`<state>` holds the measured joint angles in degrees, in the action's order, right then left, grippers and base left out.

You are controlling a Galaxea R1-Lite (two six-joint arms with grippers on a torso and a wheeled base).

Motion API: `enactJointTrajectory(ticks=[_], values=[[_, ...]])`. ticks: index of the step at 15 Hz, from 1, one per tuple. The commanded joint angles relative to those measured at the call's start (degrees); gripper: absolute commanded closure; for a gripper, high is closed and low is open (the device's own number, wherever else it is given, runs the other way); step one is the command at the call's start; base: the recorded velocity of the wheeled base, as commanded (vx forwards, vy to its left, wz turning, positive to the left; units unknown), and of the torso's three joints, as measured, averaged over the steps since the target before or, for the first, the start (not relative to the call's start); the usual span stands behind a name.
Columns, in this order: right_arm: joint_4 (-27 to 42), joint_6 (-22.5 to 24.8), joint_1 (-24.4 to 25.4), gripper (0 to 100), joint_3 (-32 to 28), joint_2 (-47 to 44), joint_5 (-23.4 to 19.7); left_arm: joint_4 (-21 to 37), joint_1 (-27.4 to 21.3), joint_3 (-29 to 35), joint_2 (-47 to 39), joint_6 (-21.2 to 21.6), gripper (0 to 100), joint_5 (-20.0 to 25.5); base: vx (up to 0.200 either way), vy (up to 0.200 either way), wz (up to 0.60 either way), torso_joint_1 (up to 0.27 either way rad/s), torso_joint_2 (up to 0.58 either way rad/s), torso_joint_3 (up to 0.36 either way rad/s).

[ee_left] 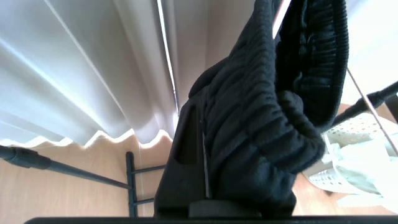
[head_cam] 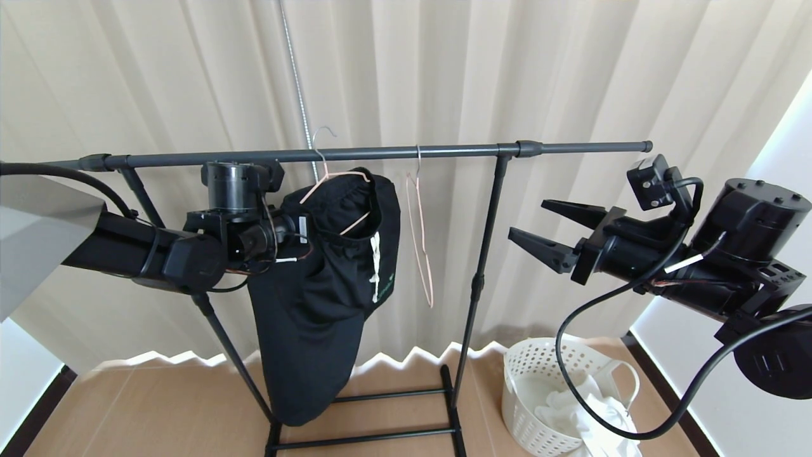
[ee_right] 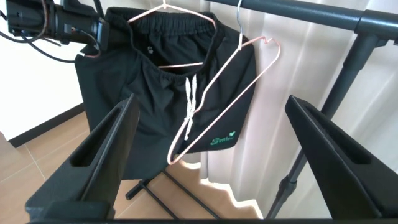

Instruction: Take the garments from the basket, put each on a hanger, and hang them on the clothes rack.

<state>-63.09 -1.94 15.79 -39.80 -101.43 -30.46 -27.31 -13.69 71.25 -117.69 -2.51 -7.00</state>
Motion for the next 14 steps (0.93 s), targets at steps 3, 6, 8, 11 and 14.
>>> enactJointTrajectory(ticks=[3, 6, 8, 11, 14], values=[[0.0, 0.0, -0.1, 0, -0.1, -0.2, 0.0, 0.0, 0.0, 0.4, -2.1, -0.1, 100, 0.0, 0.000, 0.000, 0.00, 0.000, 0.00, 0.000], [0.0, 0.0, -0.1, 0, -0.1, -0.2, 0.0, 0.0, 0.0, 0.6, -2.3, -0.1, 100, 0.0, 0.000, 0.000, 0.00, 0.000, 0.00, 0.000], [0.0, 0.0, -0.1, 0, -0.1, -0.2, 0.0, 0.0, 0.0, 0.6, -2.3, -0.1, 100, -0.1, 0.000, 0.000, 0.00, 0.000, 0.00, 0.000], [0.0, 0.0, -0.1, 0, -0.1, -0.2, 0.0, 0.0, 0.0, 0.6, -2.2, -0.2, 100, 0.0, 0.000, 0.000, 0.00, 0.000, 0.00, 0.000], [0.0, 0.0, -0.1, 0, -0.1, -0.1, 0.0, 0.0, 0.1, 0.6, -2.1, -0.1, 0, 0.0, 0.000, 0.000, 0.00, 0.000, 0.00, 0.000]])
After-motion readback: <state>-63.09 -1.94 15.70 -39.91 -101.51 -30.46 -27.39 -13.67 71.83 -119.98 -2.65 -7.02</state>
